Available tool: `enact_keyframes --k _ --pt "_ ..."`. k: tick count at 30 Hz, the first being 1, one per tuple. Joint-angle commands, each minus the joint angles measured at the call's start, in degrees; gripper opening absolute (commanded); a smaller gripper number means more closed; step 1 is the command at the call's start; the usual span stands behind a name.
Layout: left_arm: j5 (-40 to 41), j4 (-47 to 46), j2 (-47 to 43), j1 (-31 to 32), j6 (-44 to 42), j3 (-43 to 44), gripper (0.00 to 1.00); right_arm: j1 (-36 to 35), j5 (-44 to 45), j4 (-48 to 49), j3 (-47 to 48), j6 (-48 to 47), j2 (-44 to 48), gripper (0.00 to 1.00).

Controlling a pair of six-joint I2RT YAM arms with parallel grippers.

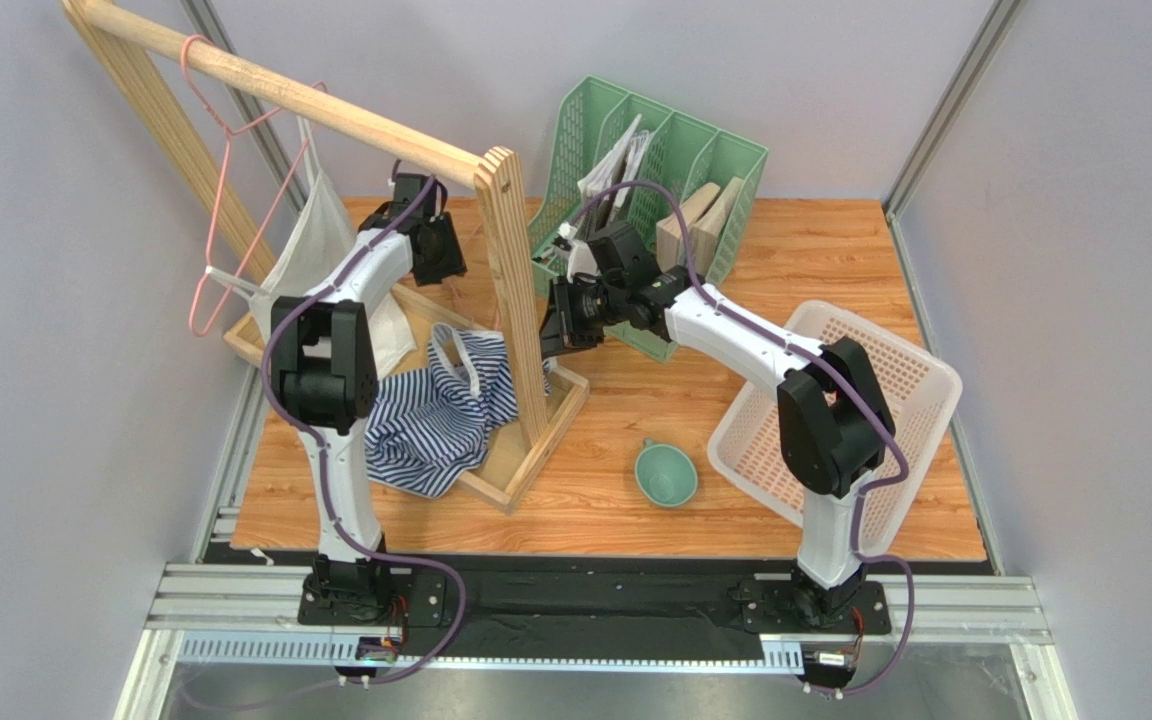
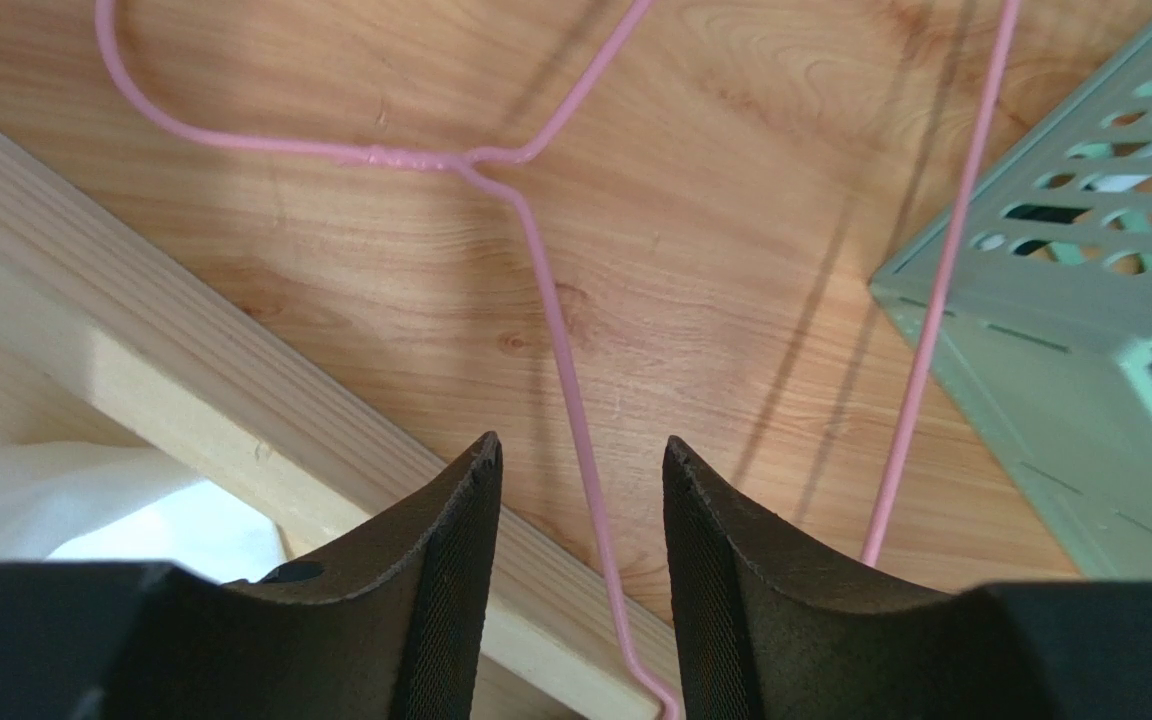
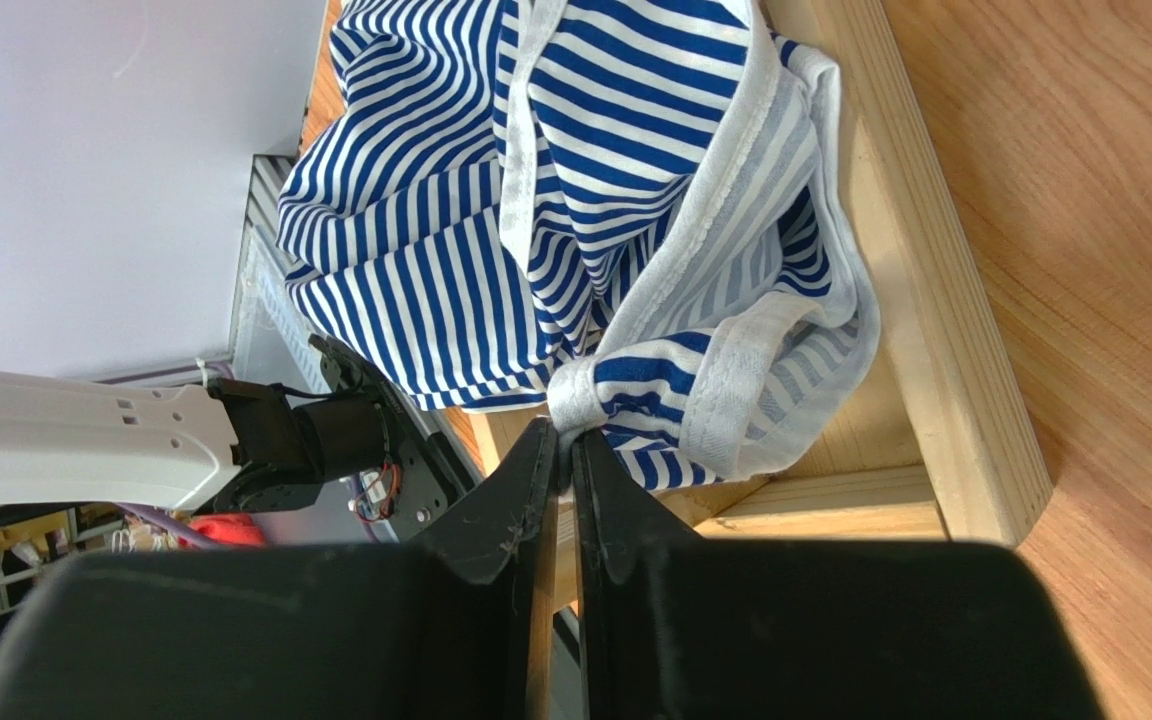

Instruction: Remove the tank top from the hanger

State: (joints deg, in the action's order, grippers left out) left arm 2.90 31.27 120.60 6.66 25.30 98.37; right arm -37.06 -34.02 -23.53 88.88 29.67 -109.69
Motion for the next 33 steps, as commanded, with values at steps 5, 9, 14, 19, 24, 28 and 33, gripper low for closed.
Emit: enact_keyframes --k 5,9,14,19,24,28,33 --pt "0.9 3.5 3.5 -0.3 -2.3 2.3 0.49 -0.1 -1.7 3.3 1.4 -0.5 -1.5 0.11" --pt "0.4 4.5 4.6 -0.7 -1.7 3.1 0.47 0.0 -2.0 3.6 1.2 -0.2 -1.5 0.11" --pt "-4.4 8.1 9.3 -1.5 -0.6 7.3 0.40 0.0 -1.7 3.8 0.8 -0.1 -0.9 0.11" --pt "-5.9 10.1 12.3 -2.3 0.0 11.6 0.15 0.1 -1.9 4.0 0.6 0.1 -0.5 0.11" --pt "-4.9 9.1 8.2 -2.3 -1.7 12.9 0.00 0.1 -1.9 4.1 0.2 -0.1 -0.5 0.11" --pt "-4.4 8.7 0.7 -2.3 -1.4 12.2 0.00 0.1 -1.8 4.2 0.6 0.2 -1.4 0.11" --pt "-3.0 7.8 -6.7 -2.3 -1.1 8.6 0.00 0.2 -1.2 4.2 0.8 0.4 -2.1 0.11"
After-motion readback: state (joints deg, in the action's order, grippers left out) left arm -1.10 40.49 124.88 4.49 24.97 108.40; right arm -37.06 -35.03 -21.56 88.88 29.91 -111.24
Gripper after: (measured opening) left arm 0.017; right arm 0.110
